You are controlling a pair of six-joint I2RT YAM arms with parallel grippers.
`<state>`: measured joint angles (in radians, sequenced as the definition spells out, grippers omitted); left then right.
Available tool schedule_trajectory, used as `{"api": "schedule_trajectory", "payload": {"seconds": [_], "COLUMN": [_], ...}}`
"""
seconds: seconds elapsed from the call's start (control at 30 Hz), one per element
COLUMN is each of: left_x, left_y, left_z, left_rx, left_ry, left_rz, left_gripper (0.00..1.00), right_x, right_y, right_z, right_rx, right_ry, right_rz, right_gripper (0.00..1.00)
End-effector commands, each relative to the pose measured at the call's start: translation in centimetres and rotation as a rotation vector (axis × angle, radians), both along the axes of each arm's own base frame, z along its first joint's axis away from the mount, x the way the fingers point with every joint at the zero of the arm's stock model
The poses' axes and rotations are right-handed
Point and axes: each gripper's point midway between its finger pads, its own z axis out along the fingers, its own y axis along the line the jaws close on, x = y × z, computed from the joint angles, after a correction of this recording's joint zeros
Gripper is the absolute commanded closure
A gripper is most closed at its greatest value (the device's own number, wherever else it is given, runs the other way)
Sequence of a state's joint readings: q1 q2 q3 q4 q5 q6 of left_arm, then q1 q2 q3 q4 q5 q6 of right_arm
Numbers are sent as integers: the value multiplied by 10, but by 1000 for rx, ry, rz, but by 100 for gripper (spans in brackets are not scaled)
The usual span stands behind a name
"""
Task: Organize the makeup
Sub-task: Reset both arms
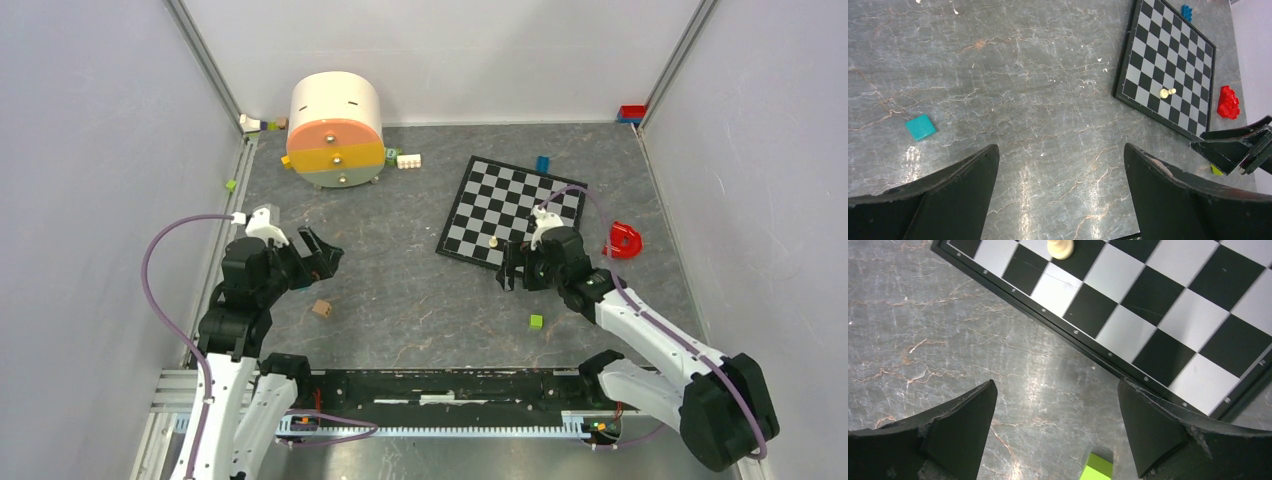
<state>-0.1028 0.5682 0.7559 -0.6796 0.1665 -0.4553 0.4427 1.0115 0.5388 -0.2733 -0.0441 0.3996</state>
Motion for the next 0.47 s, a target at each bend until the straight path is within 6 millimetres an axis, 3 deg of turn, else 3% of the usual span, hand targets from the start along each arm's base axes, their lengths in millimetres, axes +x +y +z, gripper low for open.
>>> {"api": "schedule_trajectory", "payload": {"seconds": [0.0,0.43], "left_x": [0,2], "left_y": [9,20], "left_z": [5,6], "left_rx": [35,56], "left_ry": [-30,-39], "left_rz": [37,100], "left_gripper": [0,0], "right_x": [18,7], "right_y": [14,2], "right_z": [14,2], "right_rx": [5,-88], "right_ry": [-129,-182], "right_rz": [19,96], "right_gripper": [2,2]}}
